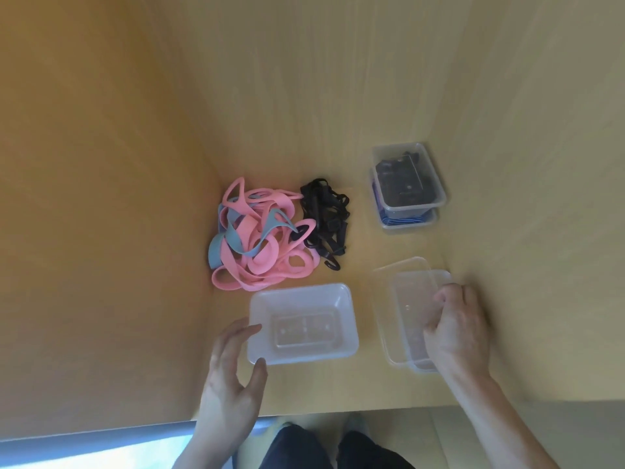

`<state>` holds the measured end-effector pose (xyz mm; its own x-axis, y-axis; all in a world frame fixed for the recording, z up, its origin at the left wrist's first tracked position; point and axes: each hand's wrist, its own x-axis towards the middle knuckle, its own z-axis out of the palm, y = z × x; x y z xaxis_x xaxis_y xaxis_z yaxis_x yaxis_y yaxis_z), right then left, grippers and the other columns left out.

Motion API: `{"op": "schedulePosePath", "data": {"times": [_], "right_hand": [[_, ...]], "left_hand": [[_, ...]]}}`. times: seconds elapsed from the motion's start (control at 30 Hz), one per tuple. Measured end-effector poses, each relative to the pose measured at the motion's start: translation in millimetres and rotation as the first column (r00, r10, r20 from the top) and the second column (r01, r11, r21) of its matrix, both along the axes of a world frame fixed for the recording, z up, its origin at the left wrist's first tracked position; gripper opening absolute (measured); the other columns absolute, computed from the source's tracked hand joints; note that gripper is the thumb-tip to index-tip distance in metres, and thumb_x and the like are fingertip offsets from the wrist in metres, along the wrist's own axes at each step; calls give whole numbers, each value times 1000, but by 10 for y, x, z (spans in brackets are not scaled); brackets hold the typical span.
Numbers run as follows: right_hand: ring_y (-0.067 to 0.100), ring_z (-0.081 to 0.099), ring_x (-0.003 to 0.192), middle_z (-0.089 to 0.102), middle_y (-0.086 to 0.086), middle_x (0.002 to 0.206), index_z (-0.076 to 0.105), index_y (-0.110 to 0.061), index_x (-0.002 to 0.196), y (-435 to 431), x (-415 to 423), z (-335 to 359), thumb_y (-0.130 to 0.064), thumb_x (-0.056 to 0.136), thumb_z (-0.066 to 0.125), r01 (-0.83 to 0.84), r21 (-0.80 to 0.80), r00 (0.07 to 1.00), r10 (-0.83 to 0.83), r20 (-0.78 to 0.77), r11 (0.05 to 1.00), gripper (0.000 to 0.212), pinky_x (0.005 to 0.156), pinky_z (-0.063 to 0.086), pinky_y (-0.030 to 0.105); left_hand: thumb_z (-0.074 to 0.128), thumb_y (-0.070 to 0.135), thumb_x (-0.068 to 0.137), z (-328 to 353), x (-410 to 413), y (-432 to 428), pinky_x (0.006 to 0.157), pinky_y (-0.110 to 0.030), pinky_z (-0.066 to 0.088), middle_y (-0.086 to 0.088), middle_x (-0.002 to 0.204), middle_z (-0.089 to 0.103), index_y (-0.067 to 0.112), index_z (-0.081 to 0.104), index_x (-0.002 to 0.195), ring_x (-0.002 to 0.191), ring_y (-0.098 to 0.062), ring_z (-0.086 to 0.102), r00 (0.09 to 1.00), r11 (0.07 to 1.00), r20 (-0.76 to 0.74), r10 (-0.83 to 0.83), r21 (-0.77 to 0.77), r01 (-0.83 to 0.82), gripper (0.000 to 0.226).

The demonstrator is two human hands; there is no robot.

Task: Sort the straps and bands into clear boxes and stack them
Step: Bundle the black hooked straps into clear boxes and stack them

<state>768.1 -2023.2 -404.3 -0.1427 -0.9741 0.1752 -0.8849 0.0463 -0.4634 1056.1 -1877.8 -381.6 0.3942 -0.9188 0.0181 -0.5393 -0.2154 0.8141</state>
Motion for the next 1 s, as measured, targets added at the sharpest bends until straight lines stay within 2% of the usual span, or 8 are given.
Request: {"op": "schedulePosePath", "data": {"times": [0.1,0.2,0.33,0.53,0.67,0.77,0.87,1.0], "right_hand": [[45,58,82,53,22,96,63,0,92,86,-46,-37,18,58,72,7,23,999,-6,-34,1000,40,66,51,46],[45,59,83,50,21,98,63,0,92,136,-73,-104,17,55,74,22,63,998,-17,-67,998,42,68,54,48],[44,59,89,51,22,97,63,3,90,140,-16,-95,12,65,71,34,128,985,-11,-175,991,28,73,54,48],[36,44,100,49,18,101,62,-1,91,105,236,71,-2,77,62,85,127,974,-56,-218,988,14,83,42,44],[18,52,100,52,-3,104,63,-19,87,-158,688,304,-13,89,63,-211,178,973,190,128,961,7,86,45,29],[12,61,92,61,-2,105,68,-25,91,-575,1037,445,-20,92,63,-330,332,919,221,325,883,7,69,47,19],[28,69,84,70,13,89,71,-7,88,-949,1340,434,-24,85,71,-348,498,935,254,248,794,18,66,58,38],[18,64,76,64,4,88,60,-15,87,-1030,1523,264,-26,78,81,-247,671,965,237,109,699,25,61,52,29]], "left_hand": [[43,52,95,-68,116,-39,103,-28,36,21,143,48,34,52,137,135,-3,43,998,999,-53,27,-31,-29,46],[33,69,94,-273,273,-112,108,-30,35,26,145,47,40,47,141,136,6,39,985,992,-119,122,-26,-126,58],[30,64,96,-611,440,-217,117,-46,34,15,145,50,27,55,139,138,-5,41,987,989,-59,149,-13,-150,62],[22,40,101,-770,495,-261,116,-40,34,2,143,56,11,65,129,139,-15,44,990,998,125,66,-10,-66,59],[29,36,93,-701,477,-285,114,-46,36,-11,140,59,4,68,124,136,-28,49,977,999,211,24,28,-31,59],[31,34,85,-626,459,-277,114,-49,37,-13,140,59,3,68,123,136,-31,49,970,998,243,-1,55,-13,62],[31,34,80,-575,430,-275,113,-51,38,-15,140,58,1,68,122,134,-36,50,964,998,267,-12,64,-6,65],[35,34,77,-565,449,-277,115,-49,35,-11,146,54,5,66,126,138,-33,45,958,994,282,-46,109,16,65]]}}
